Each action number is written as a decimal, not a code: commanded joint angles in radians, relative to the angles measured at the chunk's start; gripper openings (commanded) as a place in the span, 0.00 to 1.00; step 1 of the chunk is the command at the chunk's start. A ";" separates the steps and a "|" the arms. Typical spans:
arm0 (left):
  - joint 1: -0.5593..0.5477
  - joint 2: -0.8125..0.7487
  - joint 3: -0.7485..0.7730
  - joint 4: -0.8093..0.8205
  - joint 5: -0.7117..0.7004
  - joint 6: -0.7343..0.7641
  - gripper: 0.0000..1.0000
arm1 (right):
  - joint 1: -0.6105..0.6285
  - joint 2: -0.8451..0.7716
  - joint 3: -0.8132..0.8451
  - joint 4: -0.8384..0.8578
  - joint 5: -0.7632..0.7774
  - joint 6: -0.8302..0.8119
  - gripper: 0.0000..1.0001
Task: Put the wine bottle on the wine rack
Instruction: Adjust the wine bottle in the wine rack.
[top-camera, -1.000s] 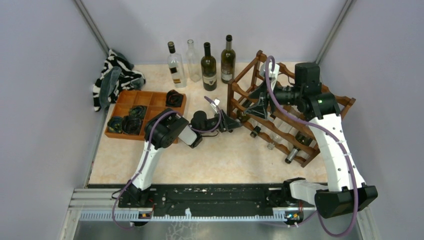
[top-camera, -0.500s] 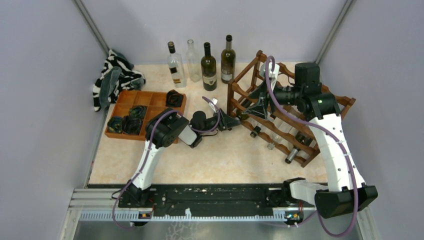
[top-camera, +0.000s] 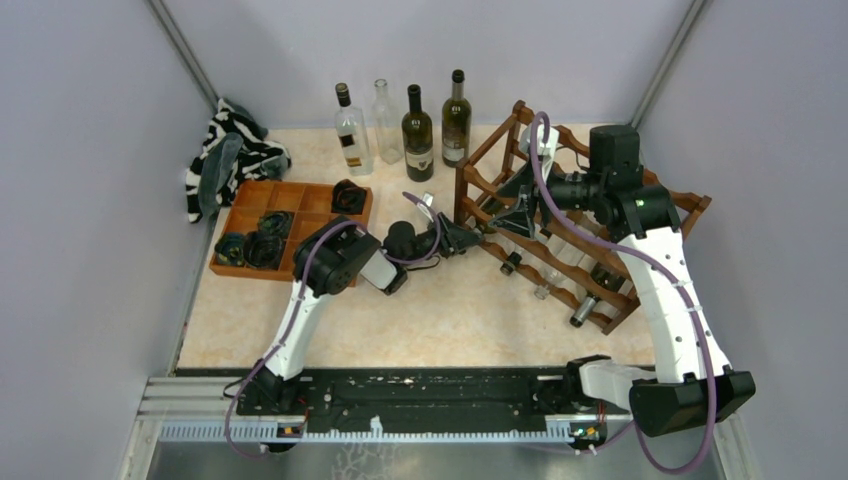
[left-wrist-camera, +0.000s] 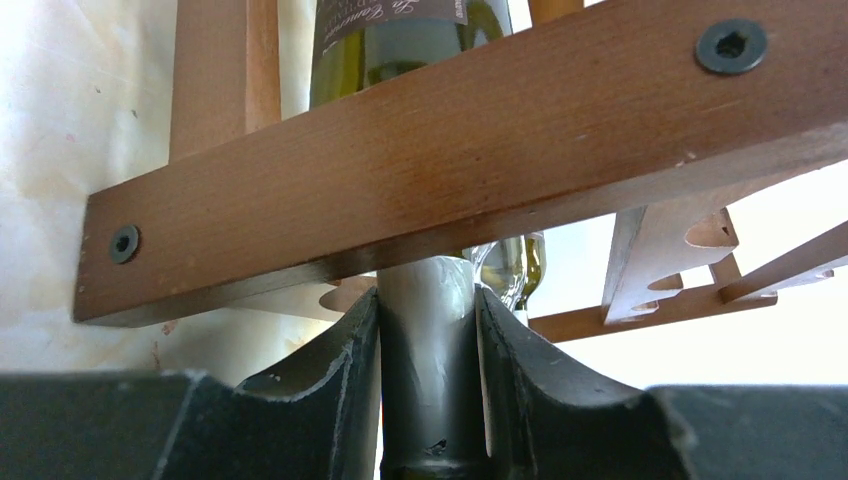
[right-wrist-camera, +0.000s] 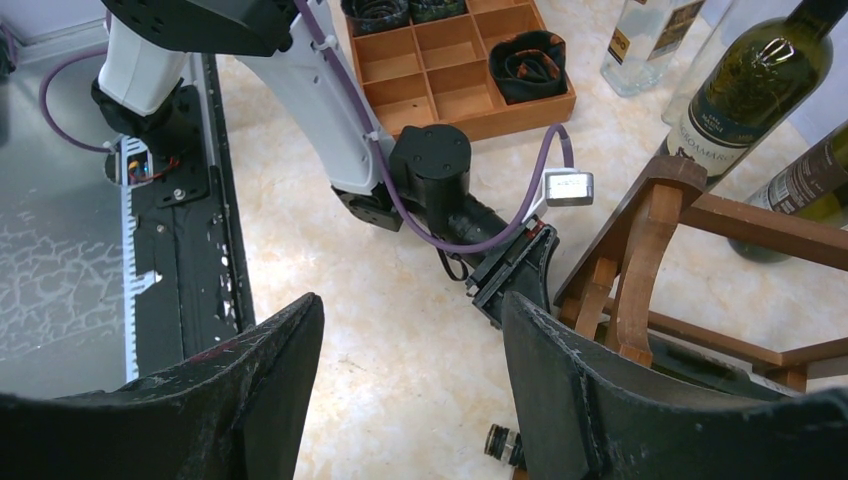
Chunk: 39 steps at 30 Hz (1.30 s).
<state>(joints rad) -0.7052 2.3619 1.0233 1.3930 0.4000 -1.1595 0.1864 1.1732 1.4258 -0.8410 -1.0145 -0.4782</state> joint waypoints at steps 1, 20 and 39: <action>-0.018 -0.001 0.052 0.207 -0.028 -0.011 0.00 | -0.005 -0.025 0.001 0.031 -0.013 -0.013 0.65; -0.055 0.010 0.077 0.178 -0.175 -0.042 0.00 | -0.005 -0.021 0.001 0.030 -0.013 -0.017 0.65; -0.092 -0.063 0.102 -0.083 -0.317 0.020 0.00 | -0.006 -0.029 0.002 0.024 -0.016 -0.021 0.65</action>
<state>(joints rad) -0.7906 2.3745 1.0733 1.3228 0.1379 -1.1915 0.1864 1.1725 1.4200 -0.8410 -1.0142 -0.4843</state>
